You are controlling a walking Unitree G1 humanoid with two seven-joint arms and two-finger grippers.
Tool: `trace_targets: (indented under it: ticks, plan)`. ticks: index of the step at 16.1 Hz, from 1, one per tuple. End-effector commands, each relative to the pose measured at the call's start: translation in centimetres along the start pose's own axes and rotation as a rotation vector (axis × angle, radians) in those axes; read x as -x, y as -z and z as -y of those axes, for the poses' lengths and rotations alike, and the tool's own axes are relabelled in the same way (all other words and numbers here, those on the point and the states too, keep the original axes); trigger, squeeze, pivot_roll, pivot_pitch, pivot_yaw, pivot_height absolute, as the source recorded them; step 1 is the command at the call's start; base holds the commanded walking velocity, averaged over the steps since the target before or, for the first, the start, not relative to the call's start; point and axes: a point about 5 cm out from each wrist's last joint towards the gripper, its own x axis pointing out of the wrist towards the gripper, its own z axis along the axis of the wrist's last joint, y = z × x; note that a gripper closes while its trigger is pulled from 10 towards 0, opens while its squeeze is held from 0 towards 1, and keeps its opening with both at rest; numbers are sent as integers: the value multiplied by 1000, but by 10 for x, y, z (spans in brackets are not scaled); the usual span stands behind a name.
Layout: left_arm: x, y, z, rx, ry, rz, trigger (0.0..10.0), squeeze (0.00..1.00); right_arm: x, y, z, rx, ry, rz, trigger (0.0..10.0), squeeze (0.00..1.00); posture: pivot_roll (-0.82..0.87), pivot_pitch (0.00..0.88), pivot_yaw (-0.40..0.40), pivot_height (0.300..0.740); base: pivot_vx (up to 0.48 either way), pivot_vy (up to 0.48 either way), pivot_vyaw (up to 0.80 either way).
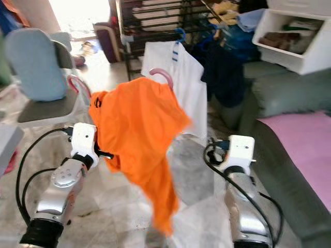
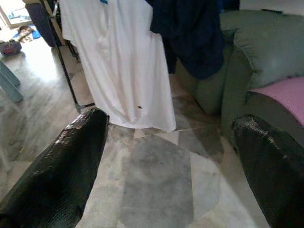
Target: Hang hanger
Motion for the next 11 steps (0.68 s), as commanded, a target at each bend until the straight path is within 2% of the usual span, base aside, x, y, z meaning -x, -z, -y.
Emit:
trace_targets:
  ticks: [1,3,6,8,10,11]
  plan:
    - [-1,-9,2,-2,13,34,10000,0,0,-5,-2,5,-7,16,10000,0,-186,0,76,740,0,379,-788]
    - [-1,-9,2,-5,16,33,10000,0,0,-5,-2,6,-8,16,10000,0,-185,0,76,740,0,379,-784]
    - [-1,-9,3,-17,23,34,10000,0,0,-4,-3,7,-10,20,10000,0,-179,0,77,740,0,345,0]
    - [-1,-9,4,-34,28,33,10000,0,0,-3,-5,9,-14,19,10000,0,-177,0,79,740,0,0,0]
    - [0,-12,9,-98,48,58,10000,0,0,-2,-7,13,-20,18,10000,0,-173,0,80,740,0,0,0]
    - [0,-13,9,-101,50,59,10000,0,0,-2,-7,14,-21,18,10000,0,-173,0,80,740,0,0,0]
